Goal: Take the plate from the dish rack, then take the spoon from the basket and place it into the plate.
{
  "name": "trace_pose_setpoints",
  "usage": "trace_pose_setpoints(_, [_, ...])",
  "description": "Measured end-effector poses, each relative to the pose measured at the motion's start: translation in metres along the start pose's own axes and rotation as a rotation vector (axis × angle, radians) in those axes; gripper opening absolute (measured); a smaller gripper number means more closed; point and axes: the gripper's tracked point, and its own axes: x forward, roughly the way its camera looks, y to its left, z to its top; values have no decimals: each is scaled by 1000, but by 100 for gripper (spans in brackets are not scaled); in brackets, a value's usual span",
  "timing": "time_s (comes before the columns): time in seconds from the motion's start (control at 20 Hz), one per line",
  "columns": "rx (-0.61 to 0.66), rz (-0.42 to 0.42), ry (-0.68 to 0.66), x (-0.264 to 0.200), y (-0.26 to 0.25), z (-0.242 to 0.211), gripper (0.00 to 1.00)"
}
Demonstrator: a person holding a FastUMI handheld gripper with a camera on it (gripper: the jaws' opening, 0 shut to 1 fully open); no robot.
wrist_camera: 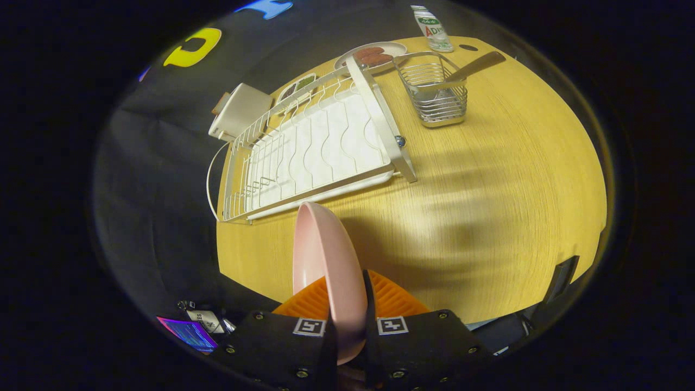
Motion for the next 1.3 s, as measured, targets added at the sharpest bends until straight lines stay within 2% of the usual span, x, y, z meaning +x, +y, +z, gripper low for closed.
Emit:
trace_pose_setpoints(0.2, [11,-2,4,15,-15,-10,20])
trace_pose_setpoints(0.55, [97,101,-15,33,-17,-5,22])
trace_pose_setpoints(0.65, [71,22,-29,35,-36,0,27])
trace_pose_setpoints(0.7, [54,9,-35,36,-41,0,30])
trace_pose_setpoints(0.75, [54,11,-35,35,-41,-1,30])
trace_pose_setpoints(0.85, [75,36,-39,33,-39,3,37])
trace_pose_setpoints(1.1, [56,32,-86,21,-39,12,37])
trace_pose_setpoints(1.3, [-25,4,-222,-3,-41,31,38])
